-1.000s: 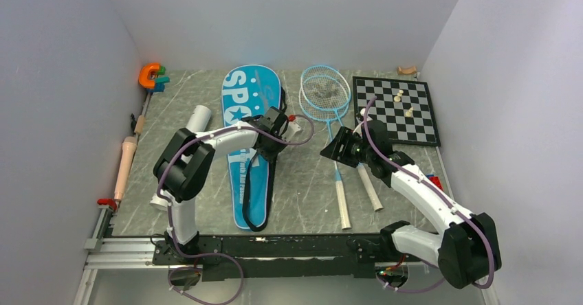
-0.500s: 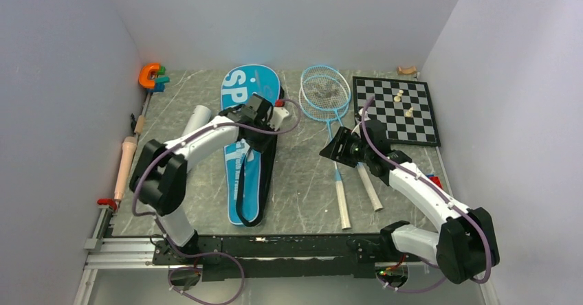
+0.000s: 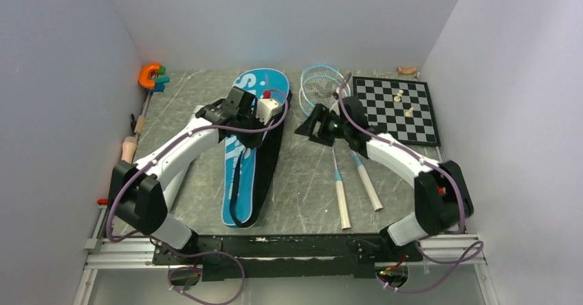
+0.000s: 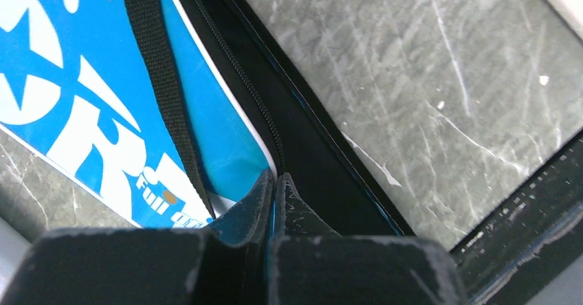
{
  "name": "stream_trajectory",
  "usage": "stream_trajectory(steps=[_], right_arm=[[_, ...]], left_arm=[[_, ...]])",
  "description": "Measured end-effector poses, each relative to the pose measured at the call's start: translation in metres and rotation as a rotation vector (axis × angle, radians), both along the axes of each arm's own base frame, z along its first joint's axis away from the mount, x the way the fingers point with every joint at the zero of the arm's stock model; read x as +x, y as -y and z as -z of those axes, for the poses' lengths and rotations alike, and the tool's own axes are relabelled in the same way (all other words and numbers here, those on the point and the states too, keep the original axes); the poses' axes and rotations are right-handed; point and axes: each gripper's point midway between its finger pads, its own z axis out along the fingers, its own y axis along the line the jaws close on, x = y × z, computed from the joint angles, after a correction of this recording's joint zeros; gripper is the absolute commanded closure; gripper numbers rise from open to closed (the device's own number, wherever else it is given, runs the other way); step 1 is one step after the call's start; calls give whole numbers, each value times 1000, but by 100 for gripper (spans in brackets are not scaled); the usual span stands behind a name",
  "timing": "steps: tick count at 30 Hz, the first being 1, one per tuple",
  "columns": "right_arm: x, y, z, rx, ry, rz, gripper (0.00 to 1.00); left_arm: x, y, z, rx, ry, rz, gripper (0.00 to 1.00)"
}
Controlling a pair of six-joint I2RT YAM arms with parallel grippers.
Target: Pack up the badminton gear
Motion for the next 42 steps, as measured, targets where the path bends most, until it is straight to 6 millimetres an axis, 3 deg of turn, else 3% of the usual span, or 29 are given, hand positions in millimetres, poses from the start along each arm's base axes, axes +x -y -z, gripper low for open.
stream_trajectory(steps=[4, 8, 15, 18, 21, 24, 30, 32, 33, 42], right_arm=[[31, -45, -24, 88, 40, -60, 26], [47, -84, -27, 153, 38, -111, 29], [35, -117, -3, 203, -55, -152, 34], [37, -120, 1, 218, -75, -138, 46], [42, -121, 2, 222, -81, -121, 70], [48, -123, -3, 223, -72, -110, 84], [53, -135, -17, 190, -13, -99, 87], [52, -136, -15, 151, -1, -89, 87], [51, -137, -14, 132, 2, -84, 88], [38, -142, -17, -11, 35, -51, 88]], left_arm=[[-13, -3, -20, -40, 12, 22, 100], [-23, -11, -38, -76, 36, 24, 100], [-30, -18, -43, -91, 33, 32, 100], [-37, -18, -36, -91, 2, 49, 100], [-43, -17, -32, -98, -16, 71, 100], [-48, -18, -31, -103, -6, 90, 82], [-49, -19, -31, -100, 22, 117, 46], [-48, -19, -31, -98, 23, 114, 10], [-47, -19, -31, -94, 28, 116, 2], [-35, 0, -42, -122, 142, 128, 1]])
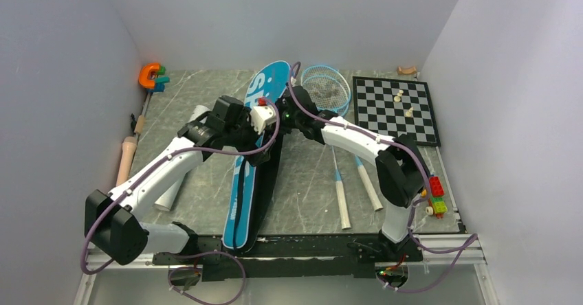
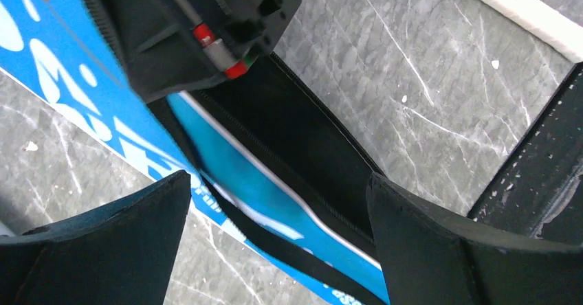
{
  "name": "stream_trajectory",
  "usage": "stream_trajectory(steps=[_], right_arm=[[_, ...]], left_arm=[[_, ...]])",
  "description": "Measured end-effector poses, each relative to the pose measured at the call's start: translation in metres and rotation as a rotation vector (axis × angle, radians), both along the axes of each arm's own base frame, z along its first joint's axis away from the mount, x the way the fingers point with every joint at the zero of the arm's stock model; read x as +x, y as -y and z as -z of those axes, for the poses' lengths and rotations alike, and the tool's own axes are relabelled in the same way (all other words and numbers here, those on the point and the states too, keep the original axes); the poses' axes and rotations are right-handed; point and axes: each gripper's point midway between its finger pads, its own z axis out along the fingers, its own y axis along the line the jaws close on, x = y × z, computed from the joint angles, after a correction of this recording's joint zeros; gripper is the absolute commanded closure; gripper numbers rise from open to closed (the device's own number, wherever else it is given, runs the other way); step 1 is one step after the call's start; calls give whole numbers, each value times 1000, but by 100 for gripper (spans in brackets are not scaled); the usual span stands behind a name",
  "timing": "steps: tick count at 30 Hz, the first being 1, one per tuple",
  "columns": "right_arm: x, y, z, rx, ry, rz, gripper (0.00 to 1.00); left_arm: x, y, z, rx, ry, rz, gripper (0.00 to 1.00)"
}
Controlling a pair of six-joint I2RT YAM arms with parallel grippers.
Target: Pack up the badminton gear
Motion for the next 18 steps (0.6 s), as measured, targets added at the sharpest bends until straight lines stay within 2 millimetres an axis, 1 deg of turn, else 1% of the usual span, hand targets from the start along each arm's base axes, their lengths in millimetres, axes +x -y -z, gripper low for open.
stream_trajectory(steps=[2, 4, 9, 10, 11, 13, 14, 16, 17, 18], right_arm=[[-1, -2, -4, -16, 8, 7, 88], [-2, -2, -9, -23, 16, 16, 88], [-5, 2, -19, -30, 24, 45, 87], [-5, 3, -22, -27, 26, 48, 87], [-5, 4, -23, -30, 29, 57, 87], [-4, 5, -25, -24, 29, 62, 87], [-4, 5, -26, -22, 29, 64, 87], [-4, 5, -27, -19, 28, 66, 84], [-4, 5, -27, -18, 27, 66, 82], [-5, 5, -27, -16, 27, 65, 80]], left_arm=[[0, 3, 7, 13, 11, 2, 1], [-1, 4, 19, 40, 7, -6, 1], [7, -7, 47, 133, 16, -66, 1], [10, -9, 51, 149, 22, -82, 3], [13, -10, 52, 153, 32, -87, 8], [19, -12, 51, 162, 54, -111, 22], [21, -12, 50, 163, 63, -116, 31], [23, -12, 49, 156, 64, -127, 53], [23, -12, 49, 153, 64, -128, 62], [23, -12, 49, 149, 60, -130, 65]])
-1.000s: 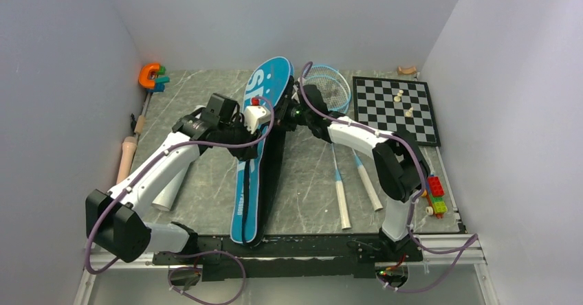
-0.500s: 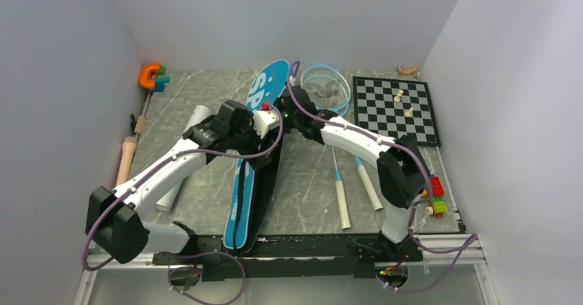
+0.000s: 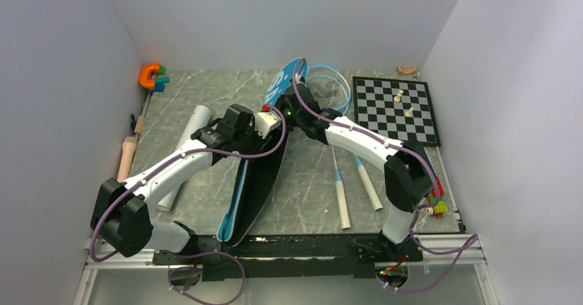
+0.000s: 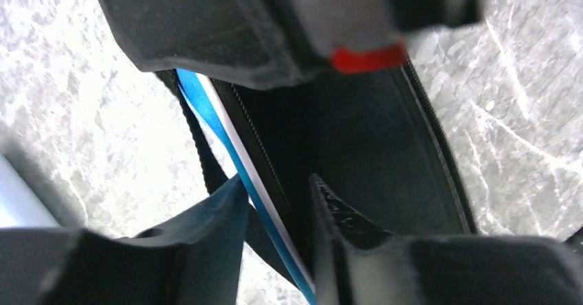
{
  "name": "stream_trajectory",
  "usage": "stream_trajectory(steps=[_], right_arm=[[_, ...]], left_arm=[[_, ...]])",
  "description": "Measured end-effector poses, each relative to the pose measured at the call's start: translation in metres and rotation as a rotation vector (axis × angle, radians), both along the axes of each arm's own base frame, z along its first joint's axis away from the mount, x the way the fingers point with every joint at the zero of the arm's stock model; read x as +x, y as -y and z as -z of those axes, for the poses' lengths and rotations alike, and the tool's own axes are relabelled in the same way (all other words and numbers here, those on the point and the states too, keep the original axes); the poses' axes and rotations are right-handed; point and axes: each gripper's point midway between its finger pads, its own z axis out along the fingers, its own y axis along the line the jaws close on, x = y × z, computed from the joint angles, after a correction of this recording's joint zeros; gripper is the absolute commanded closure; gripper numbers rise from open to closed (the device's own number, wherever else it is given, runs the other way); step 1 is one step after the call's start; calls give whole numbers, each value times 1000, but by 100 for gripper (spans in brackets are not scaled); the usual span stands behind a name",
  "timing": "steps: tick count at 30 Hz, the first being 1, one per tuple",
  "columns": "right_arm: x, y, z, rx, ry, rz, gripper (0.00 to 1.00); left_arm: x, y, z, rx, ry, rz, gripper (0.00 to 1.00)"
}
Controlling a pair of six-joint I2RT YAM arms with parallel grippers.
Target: Pack up the badminton gear
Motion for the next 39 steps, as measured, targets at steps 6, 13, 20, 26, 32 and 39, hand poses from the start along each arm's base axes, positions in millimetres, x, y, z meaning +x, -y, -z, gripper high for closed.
stream_trajectory(steps=[6, 13, 20, 26, 32, 39], right_arm=[[-4, -2, 3, 16, -14, -17, 61], [-7, -1, 0, 68, -31, -58, 40], [0, 31, -13, 80, -9, -61, 27], [5, 85, -67, 89, 135, -26, 24], [20, 170, -72, -49, 197, 132, 21], [35, 249, 7, -302, 43, 289, 28]], left_arm=[[0, -3, 2, -11, -18, -3, 100], [3, -12, 3, -14, -34, -36, 100], [4, -18, 2, -35, -74, -72, 100], [10, -25, 8, -51, -212, -152, 100], [15, -37, 5, -81, -276, -225, 100], [23, -41, -26, -146, -286, -248, 100]])
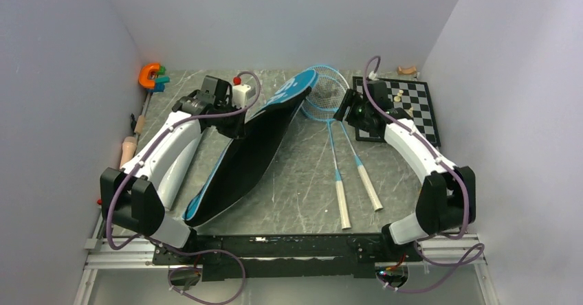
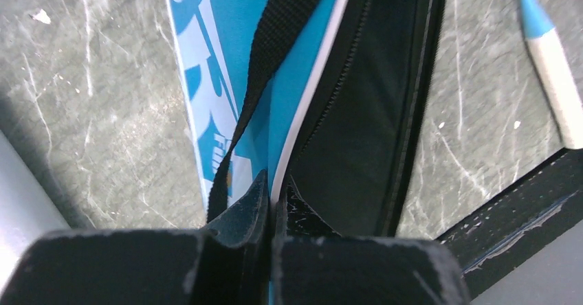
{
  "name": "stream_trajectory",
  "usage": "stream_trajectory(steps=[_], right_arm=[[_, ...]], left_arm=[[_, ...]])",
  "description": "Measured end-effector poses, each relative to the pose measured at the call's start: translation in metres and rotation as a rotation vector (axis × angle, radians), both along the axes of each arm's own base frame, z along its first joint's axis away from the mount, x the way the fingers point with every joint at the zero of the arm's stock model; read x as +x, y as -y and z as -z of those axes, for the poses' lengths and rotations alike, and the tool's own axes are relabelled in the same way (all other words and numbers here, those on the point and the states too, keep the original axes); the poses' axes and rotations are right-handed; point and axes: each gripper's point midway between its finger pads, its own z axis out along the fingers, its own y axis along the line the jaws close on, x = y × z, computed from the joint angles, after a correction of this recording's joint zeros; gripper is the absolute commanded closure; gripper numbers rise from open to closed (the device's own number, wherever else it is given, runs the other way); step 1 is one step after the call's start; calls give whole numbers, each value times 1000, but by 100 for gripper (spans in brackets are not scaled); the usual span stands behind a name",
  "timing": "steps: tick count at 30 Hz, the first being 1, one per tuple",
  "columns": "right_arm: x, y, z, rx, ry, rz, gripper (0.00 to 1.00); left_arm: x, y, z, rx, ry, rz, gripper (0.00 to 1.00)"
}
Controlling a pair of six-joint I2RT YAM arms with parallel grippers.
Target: Pack up the badminton gear
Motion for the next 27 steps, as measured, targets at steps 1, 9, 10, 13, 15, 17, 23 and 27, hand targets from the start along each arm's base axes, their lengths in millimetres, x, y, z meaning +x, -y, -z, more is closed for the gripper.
stream_trajectory(steps=[1, 9, 10, 13, 15, 17, 23, 27], right_arm=[[-3, 7, 18, -32, -43, 14, 29], [-13, 30, 92, -175, -217, 37, 34], [-12, 32, 99, -193, -231, 40, 35], [-11, 38, 116, -233, -264, 44, 35], [-11, 40, 125, -251, -279, 42, 36], [-9, 43, 134, -270, -291, 40, 37], [-9, 47, 157, -316, -330, 24, 45], [-5, 48, 164, -332, -328, 14, 58]], left_arm=[[2, 1, -5, -13, 3, -5, 100], [7, -5, -9, -60, -20, -81, 100], [7, -7, -8, -62, -19, -87, 100], [5, -10, -4, -61, -24, -103, 100], [2, -11, -3, -65, -20, -108, 100], [1, -12, -3, -68, -9, -112, 100], [2, -13, -1, -67, 6, -120, 100], [2, -14, -3, -68, 19, -122, 100]])
